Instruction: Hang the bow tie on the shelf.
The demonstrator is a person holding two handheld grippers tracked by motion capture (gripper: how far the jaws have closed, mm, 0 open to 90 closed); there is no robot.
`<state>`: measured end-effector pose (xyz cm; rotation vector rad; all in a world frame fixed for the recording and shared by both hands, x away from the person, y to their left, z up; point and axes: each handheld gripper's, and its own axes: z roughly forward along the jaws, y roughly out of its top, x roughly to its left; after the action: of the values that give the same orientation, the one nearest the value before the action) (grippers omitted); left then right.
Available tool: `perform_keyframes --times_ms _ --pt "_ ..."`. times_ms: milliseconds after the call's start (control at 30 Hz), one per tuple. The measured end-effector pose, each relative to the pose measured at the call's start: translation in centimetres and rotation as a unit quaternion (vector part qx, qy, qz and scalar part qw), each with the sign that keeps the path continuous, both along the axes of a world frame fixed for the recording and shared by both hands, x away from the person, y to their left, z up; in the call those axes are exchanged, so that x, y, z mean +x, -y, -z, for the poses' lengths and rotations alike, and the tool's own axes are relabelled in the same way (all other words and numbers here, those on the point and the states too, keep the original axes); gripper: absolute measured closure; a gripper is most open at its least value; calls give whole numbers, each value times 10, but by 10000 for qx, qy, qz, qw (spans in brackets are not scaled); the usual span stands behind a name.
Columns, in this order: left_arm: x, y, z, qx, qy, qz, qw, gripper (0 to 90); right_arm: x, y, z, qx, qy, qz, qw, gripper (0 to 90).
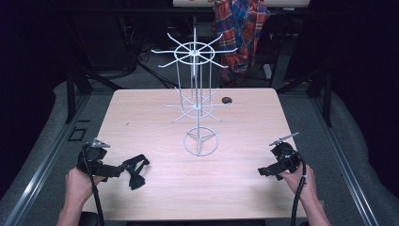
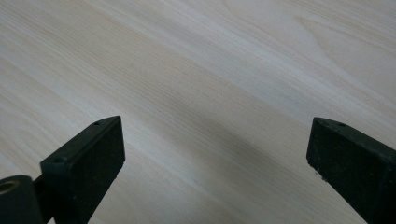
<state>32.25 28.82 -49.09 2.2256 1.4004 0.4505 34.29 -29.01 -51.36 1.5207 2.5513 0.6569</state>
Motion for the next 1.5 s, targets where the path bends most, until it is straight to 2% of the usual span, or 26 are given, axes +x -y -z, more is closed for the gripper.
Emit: perform_keyframes --times_ms 167,333,400,433,467,500,533,600,667,700,733,867,900,933,967,1000,1100,1200,1300,1367,1500 --pt "1 6 -1 -46 27 75 10000 0 0 0 1 -149 10 -77 9999 40" --pt "4 11 1 -20 -3 147 9999 0 0 1 2 -90 -2 -38 10000 43" --pt "4 15 2 -50 -106 238 9996 0 0 0 2 -85 -57 0 9999 47" --pt "4 16 2 -63 -107 261 9996 0 1 0 1 -156 -50 -34 9999 48" --pt "4 16 2 -115 -100 273 9995 0 1 -2 1 -71 7 -34 10000 49" --pt "3 17 2 -165 -107 293 9994 0 1 -3 1 -151 -4 -56 9999 50" --pt "3 19 2 -156 -130 305 9993 0 0 -4 2 -49 -39 -29 10000 54" --pt "2 21 2 -134 -122 325 9993 0 0 -4 2 -149 -108 -125 9998 55" --pt "2 28 3 -82 -165 418 9990 0 0 -4 1 -83 -93 -126 9998 57" --pt "2 30 3 -76 -208 463 9987 0 -1 -3 1 -153 -49 -120 9998 58" --pt "3 32 4 -81 -240 496 9984 0 -1 -3 1 -65 -41 -97 9999 59" --pt "4 38 7 -72 -312 576 9978 0 0 -4 2 -34 -80 -98 9999 61" --pt "6 41 11 -81 -394 634 9972 0 0 -5 3 -71 -47 -43 10000 61" --pt "6 42 13 -72 -432 651 9969 0 1 -4 2 -111 -106 -127 9998 61" --pt "7 45 16 -29 -508 704 9962 0 1 -5 3 -59 -69 -122 9999 61" --pt "8 46 18 -5 -549 746 9957 0 1 -5 2 -52 -134 -127 9998 61" --pt "8 50 20 9 -592 805 9950 0 0 -6 3 -20 -127 -120 9998 61" --pt "9 52 21 -47 -616 787 9950 0 1 -6 2 -77 -159 -176 9997 61" --pt "12 58 24 -18 -687 831 9942 0 0 -7 4 86 -105 -63 9999 61" --pt "14 60 25 -7 -707 854 9938 0 0 -7 4 109 -117 -87 9998 61" --pt "19 61 28 -12 -777 850 9933 0 0 -6 4 40 -148 -133 9998 61"
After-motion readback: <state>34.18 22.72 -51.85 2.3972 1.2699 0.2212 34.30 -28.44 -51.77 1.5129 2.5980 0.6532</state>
